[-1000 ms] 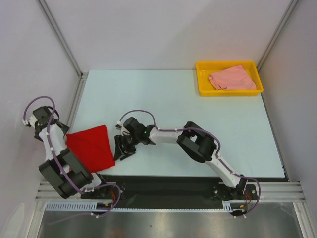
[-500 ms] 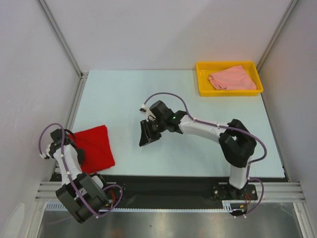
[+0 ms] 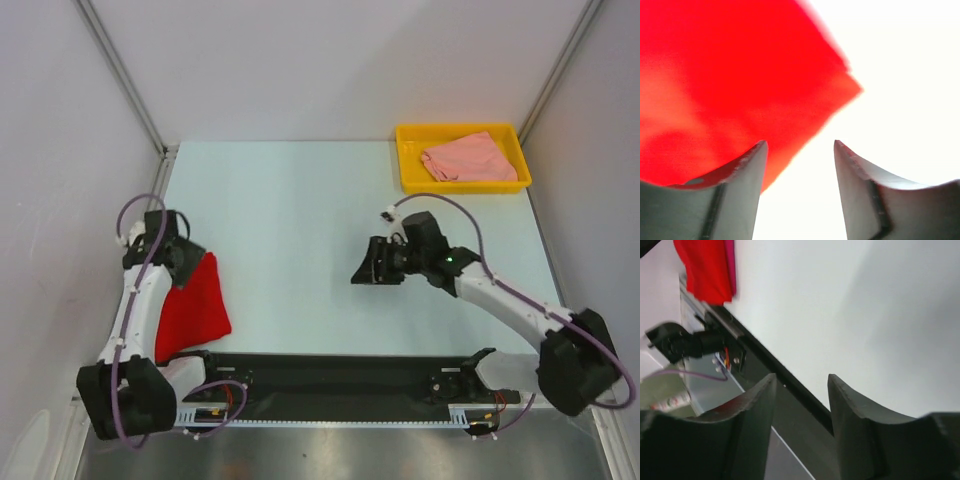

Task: Fold and stack the t-shirts
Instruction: Neatly place the folded tshirt to the corner

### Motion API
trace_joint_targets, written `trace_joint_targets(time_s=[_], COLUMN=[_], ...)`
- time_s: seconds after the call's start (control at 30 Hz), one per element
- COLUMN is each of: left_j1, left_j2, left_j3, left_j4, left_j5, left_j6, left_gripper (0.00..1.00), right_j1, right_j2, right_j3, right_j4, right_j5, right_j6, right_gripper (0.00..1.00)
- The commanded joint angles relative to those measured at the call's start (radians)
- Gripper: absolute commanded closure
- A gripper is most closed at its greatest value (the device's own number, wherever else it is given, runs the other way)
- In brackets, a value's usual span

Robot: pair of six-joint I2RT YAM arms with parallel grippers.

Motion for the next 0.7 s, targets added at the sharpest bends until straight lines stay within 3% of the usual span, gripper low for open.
trace_joint_targets(time_s=[0.0, 0.07, 0.17, 0.2, 0.27, 0.3, 0.37, 0.53, 0.67], left_j1=[-0.194, -0.318, -0.484, -0.528, -0.643, -0.677, -0.756, -0.906, -0.963], left_j2=[0.018, 0.044, 0.037, 0.023, -0.006, -0.044, -0.086, -0.216, -0.342], left_j3=[0.131, 0.179, 0.193, 0.181, 0.107, 0.072, -0.035, -0.211, -0.394], left_j4=[0.074, 0.080, 0.098, 0.109, 0.181, 0.219, 0.334, 0.592, 0.860], left_j5=[-0.040, -0.045, -0.043, -0.034, 0.030, 0.059, 0.153, 0.267, 0.304], left_j6=[-0.059, -0.043, -0.028, -0.028, -0.034, -0.037, -0.054, -0.074, -0.114], left_gripper=[0.37, 0.34, 0.29, 0.24, 0.18, 0.07, 0.00, 0.00, 0.00], right_j1=[-0.094, -0.138, -0.194, -0.208, -0.217, -0.220, -0.223, -0.223, -0.222], right_j2=[-0.154, -0.263, -0.407, -0.446, -0.516, -0.597, -0.680, -0.955, -1.203], right_j3=[-0.120, -0.176, -0.278, -0.332, -0.387, -0.413, -0.481, -0.584, -0.696], right_j4=[0.068, 0.078, 0.071, 0.066, 0.066, 0.065, 0.045, -0.096, -0.207], right_j5=[0.007, 0.004, 0.030, 0.040, 0.063, 0.073, 0.117, 0.244, 0.264], right_j6=[0.084, 0.105, 0.140, 0.152, 0.204, 0.223, 0.275, 0.405, 0.503], right_gripper=[0.46, 0.39, 0.20, 0.01, 0.00, 0.00, 0.00, 0.00, 0.00])
